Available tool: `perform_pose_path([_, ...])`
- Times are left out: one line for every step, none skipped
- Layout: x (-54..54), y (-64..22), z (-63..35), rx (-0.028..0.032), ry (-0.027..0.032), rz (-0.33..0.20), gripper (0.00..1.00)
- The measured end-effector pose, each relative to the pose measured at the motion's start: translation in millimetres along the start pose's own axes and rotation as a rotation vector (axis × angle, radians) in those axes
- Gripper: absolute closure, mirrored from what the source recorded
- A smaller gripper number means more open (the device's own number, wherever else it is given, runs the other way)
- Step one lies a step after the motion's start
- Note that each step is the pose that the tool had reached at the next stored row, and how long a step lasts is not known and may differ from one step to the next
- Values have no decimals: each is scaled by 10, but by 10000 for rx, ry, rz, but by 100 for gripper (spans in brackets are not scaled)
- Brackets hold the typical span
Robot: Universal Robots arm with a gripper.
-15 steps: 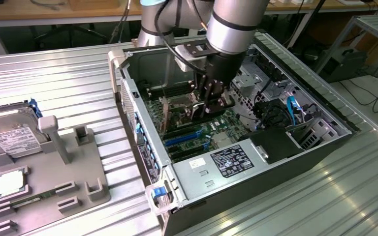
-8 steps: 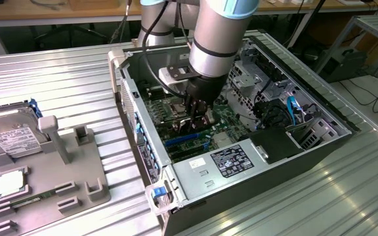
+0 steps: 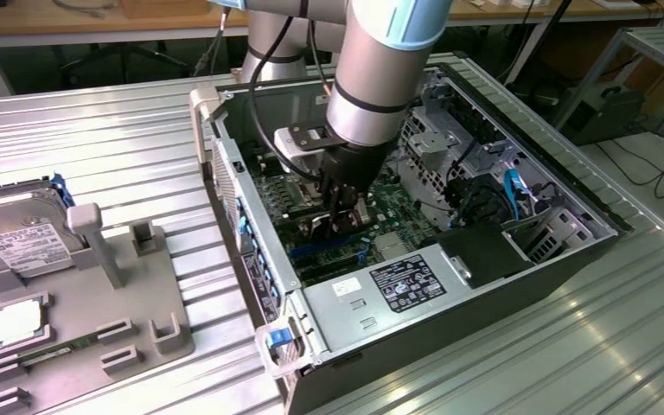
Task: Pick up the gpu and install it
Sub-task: 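Insert the gpu into the slot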
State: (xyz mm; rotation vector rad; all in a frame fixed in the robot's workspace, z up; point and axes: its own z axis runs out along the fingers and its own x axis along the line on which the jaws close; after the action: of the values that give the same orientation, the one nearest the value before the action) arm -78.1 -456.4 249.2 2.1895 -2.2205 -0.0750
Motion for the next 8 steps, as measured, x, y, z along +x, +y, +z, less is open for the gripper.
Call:
perform_pose_path([0, 1, 4, 1, -1, 0, 72])
perform_pose_path([0, 2, 6, 1, -1, 0, 72])
perform_pose_path([0, 2, 6, 1, -1, -1, 72])
perform_pose_path([0, 2, 7, 1, -2, -1, 72])
perform_pose_path([0, 2, 7, 2, -3, 0, 72])
perform_pose_path([0, 2, 7, 2, -2, 0, 72])
perform_pose_path([0, 2, 7, 2, -2, 0, 72])
perform_pose_path([0, 2, 3, 3, -5, 0, 72])
